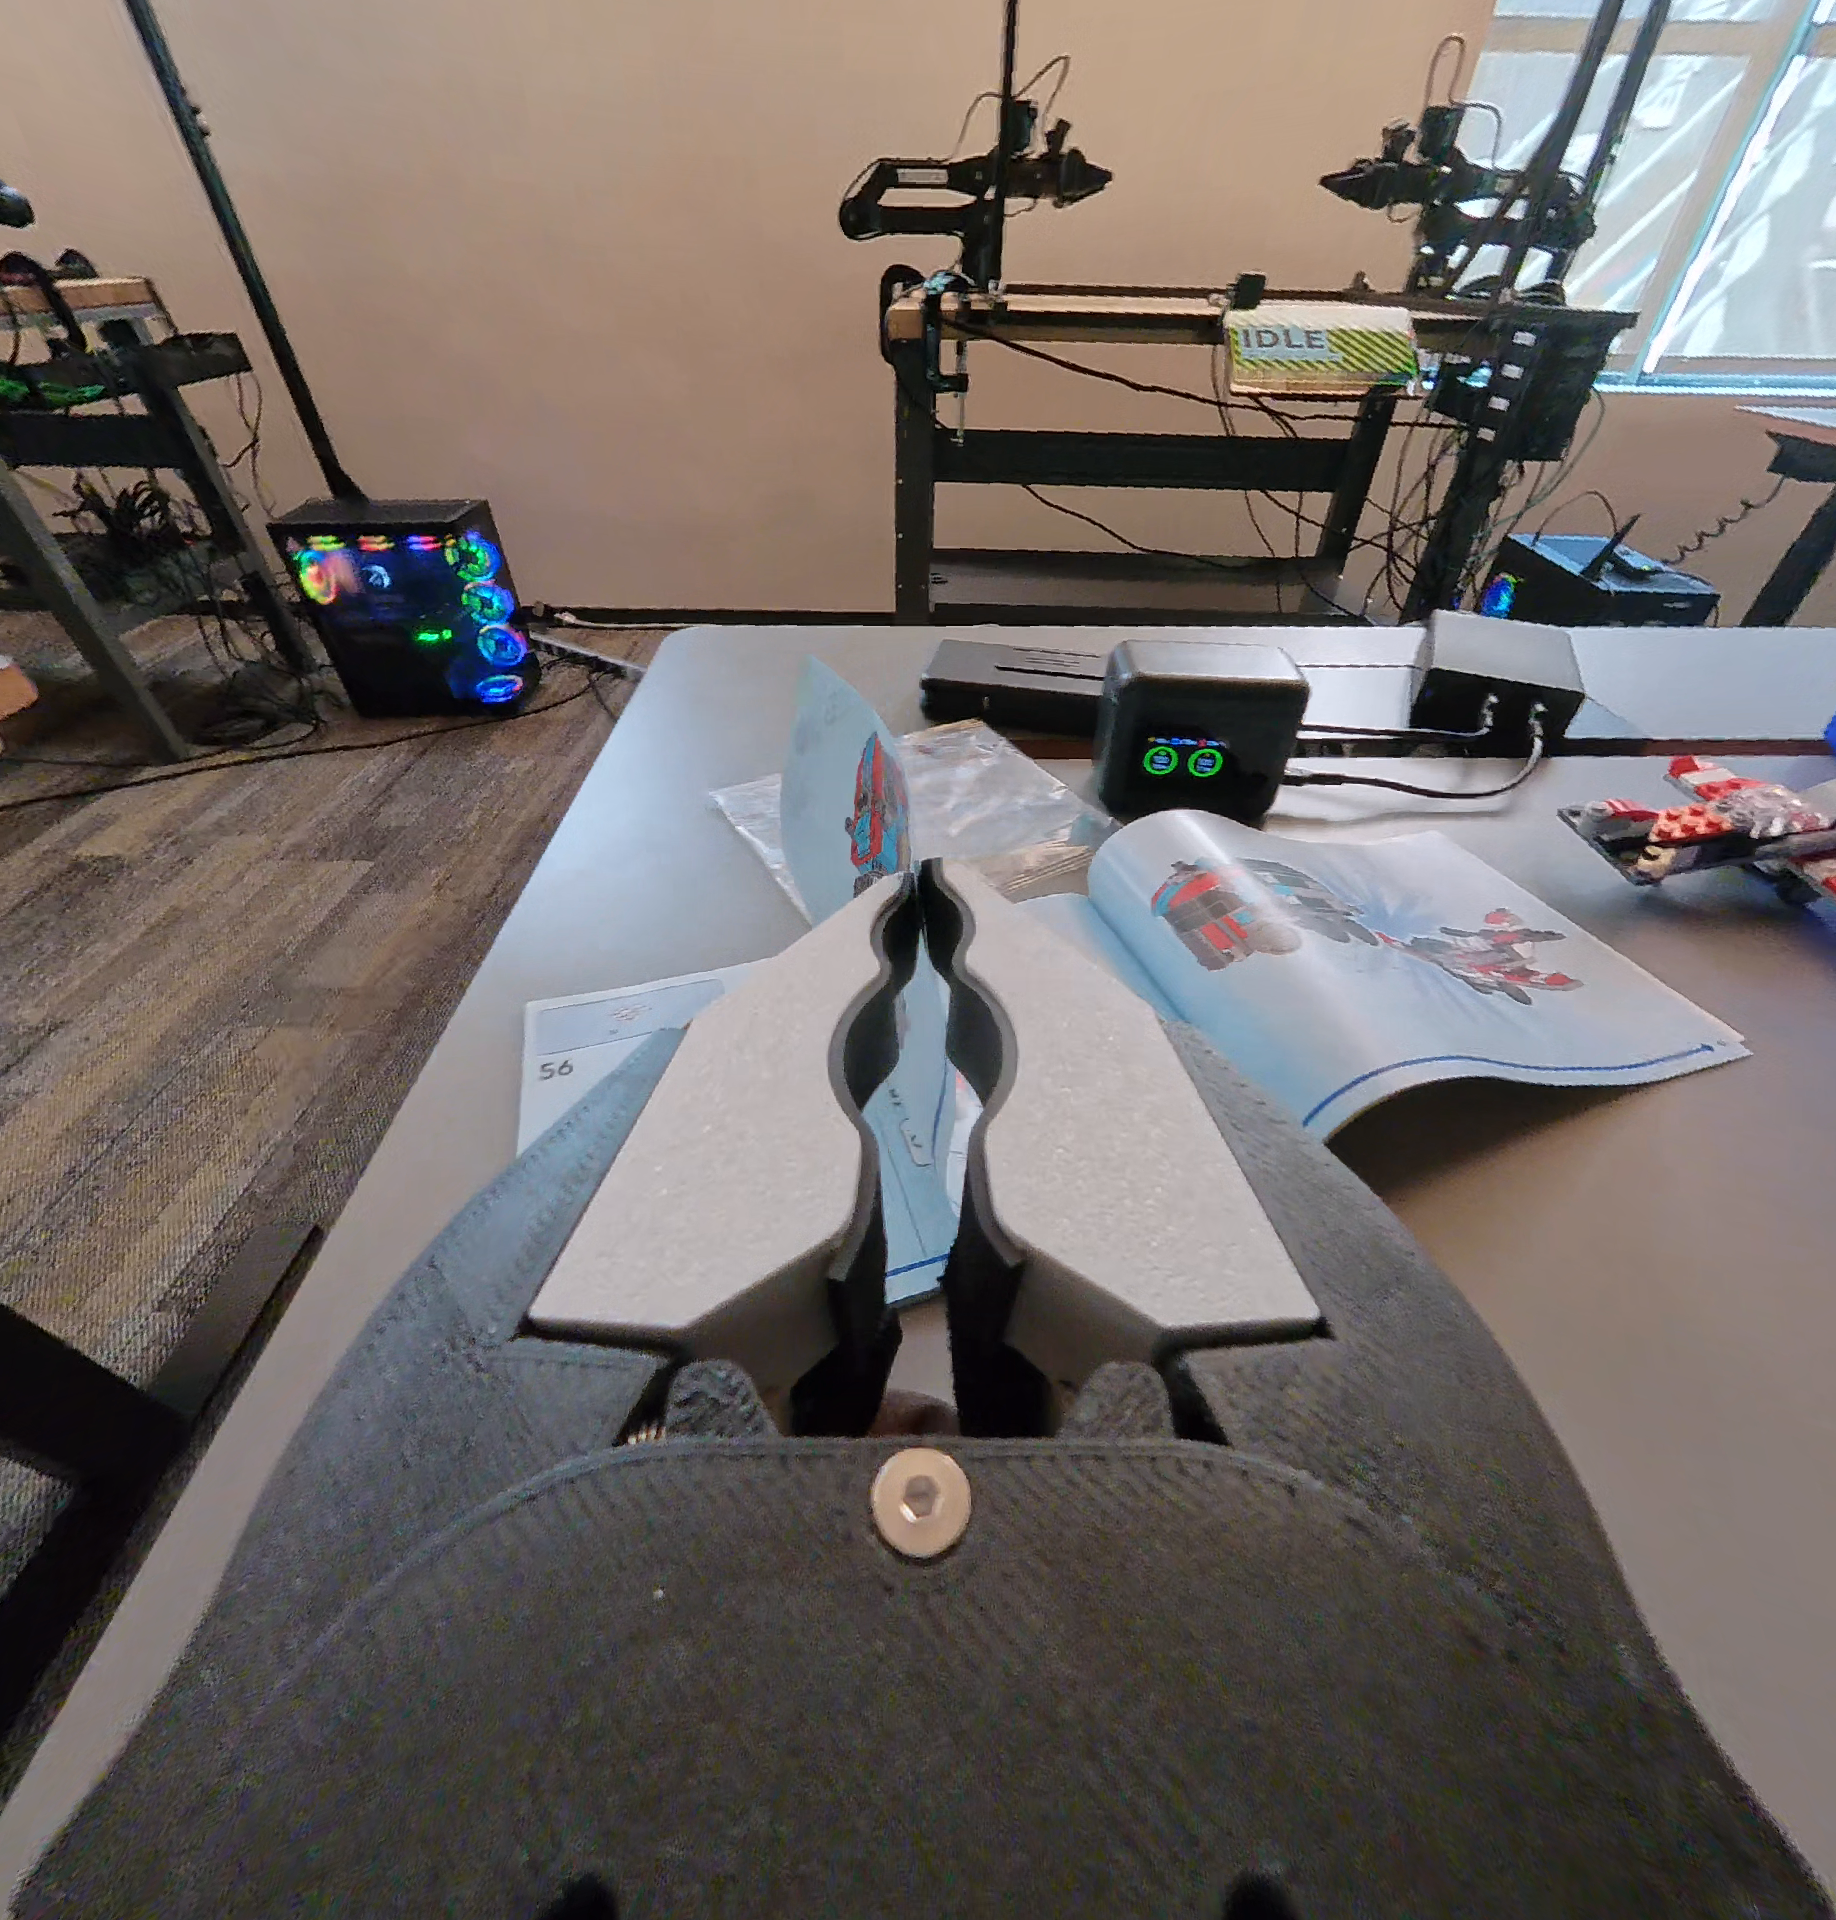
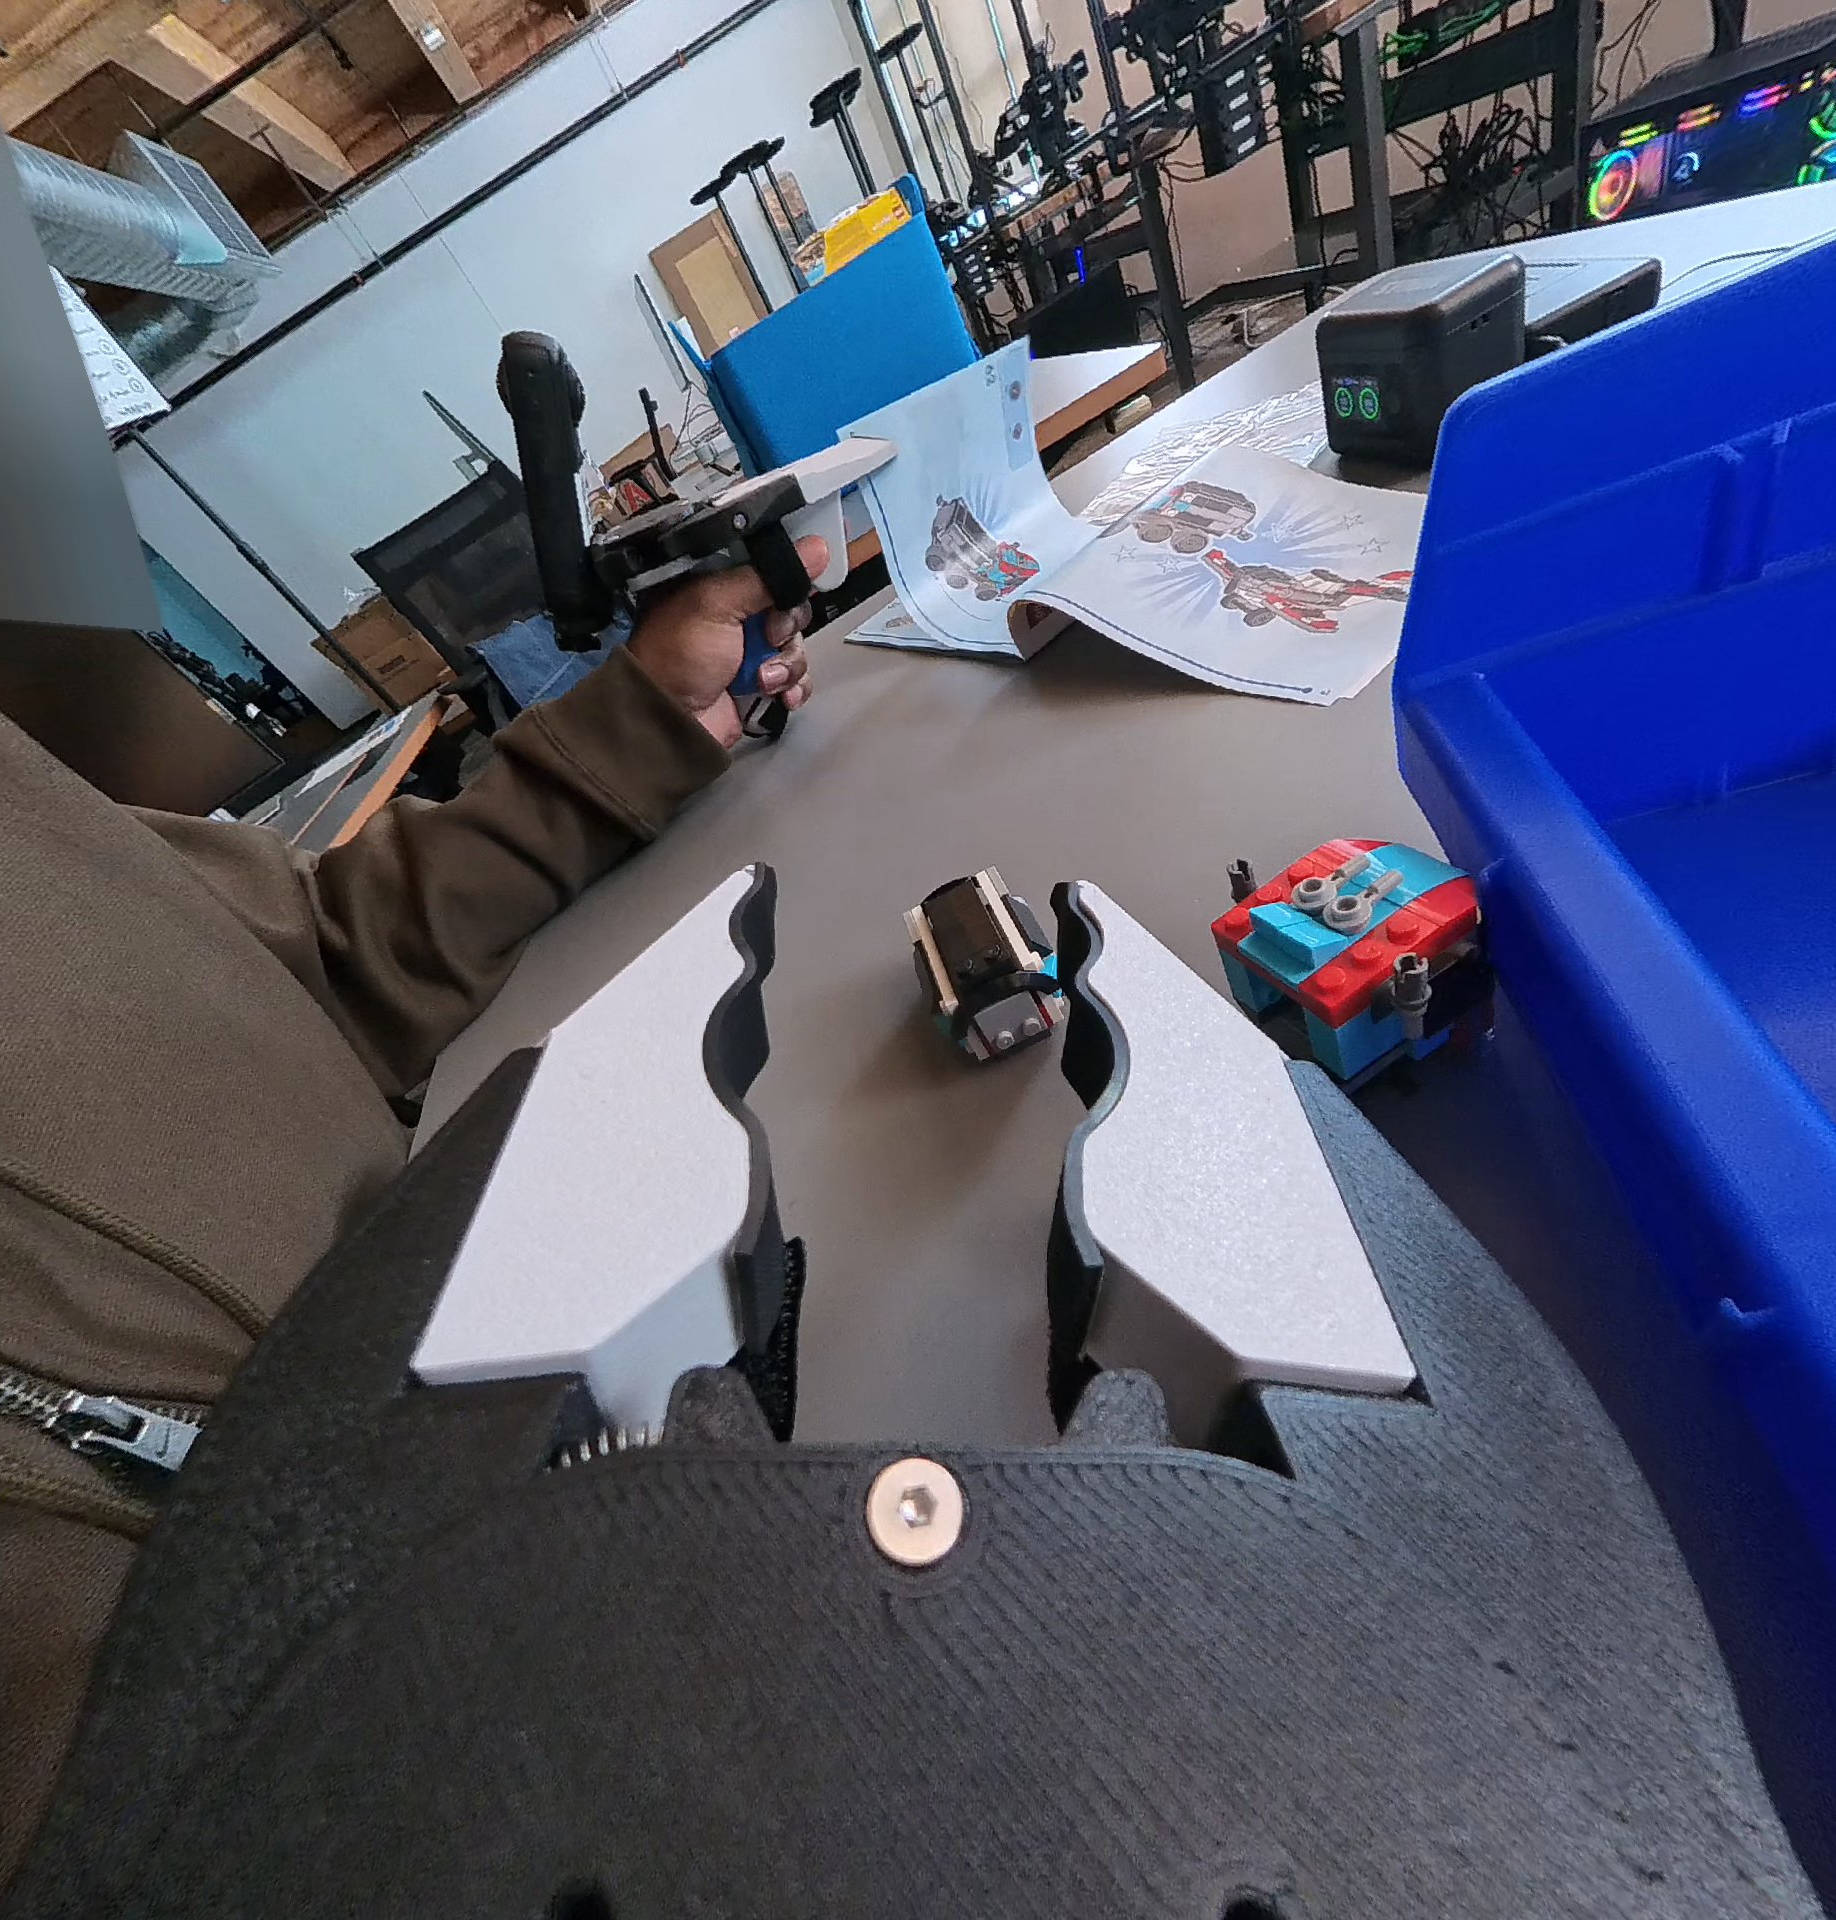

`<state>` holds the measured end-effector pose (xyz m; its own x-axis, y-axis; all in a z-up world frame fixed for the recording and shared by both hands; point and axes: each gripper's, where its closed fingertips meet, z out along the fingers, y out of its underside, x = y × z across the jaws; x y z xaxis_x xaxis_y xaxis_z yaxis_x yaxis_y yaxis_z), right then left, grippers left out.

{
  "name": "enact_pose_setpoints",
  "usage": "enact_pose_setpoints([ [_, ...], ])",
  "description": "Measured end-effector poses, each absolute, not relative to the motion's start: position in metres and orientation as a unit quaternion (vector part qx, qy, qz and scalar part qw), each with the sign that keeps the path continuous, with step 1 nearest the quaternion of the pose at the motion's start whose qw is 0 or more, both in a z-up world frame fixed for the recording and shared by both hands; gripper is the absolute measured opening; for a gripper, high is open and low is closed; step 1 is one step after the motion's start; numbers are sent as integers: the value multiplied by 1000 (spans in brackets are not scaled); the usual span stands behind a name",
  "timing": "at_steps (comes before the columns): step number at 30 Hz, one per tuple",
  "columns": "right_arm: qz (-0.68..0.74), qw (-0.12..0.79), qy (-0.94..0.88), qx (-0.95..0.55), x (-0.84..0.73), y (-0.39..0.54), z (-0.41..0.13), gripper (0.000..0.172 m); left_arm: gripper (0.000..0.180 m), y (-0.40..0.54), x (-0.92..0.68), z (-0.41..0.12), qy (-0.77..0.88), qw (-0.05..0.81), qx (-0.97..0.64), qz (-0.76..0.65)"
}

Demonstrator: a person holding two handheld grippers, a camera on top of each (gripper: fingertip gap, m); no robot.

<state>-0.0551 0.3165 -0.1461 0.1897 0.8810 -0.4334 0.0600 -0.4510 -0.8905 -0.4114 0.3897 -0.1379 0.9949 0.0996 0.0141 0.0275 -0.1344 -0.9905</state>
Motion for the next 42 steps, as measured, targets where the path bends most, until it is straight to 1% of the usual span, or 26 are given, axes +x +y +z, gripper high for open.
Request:
enact_pose_setpoints([
  [5,529,388,-353,-667,-55,316,-146,55,2,380,-443,-151,-133,624,-769,36],
  [7,528,388,-354,-667,-55,316,-146,55,8,375,-454,-155,-161,612,-773,42],
  [10,527,389,-355,-667,-56,316,-146,55,24,371,-465,-152,-179,610,-770,53],
  [11,527,389,-355,-667,-56,316,-146,55,29,369,-469,-148,-179,616,-765,57],
  [16,526,389,-356,-667,-56,316,-147,55,40,362,-473,-118,-148,665,-730,52],
  [18,526,388,-356,-668,-56,316,-147,55,40,363,-463,-109,-121,683,-720,22],
  [22,526,387,-356,-669,-56,316,-147,55,40,367,-422,-100,-37,701,-707,-85],
  [25,526,386,-356,-669,-56,316,-147,55,31,361,-375,-92,63,696,-692,-182],
  [27,526,387,-356,-669,-56,316,-147,55,30,347,-333,-93,159,667,-680,-260],
  [31,527,387,-356,-668,-56,316,-147,55,34,322,-274,-124,296,580,-692,-311],
  [34,526,388,-357,-667,-56,315,-147,55,39,309,-244,-152,354,510,-708,-336],
  [37,523,388,-361,-668,-57,314,-147,55,46,304,-228,-172,385,465,-724,-334],
  [42,521,388,-363,-668,-57,314,-148,55,47,307,-228,-172,378,467,-728,-330],
])
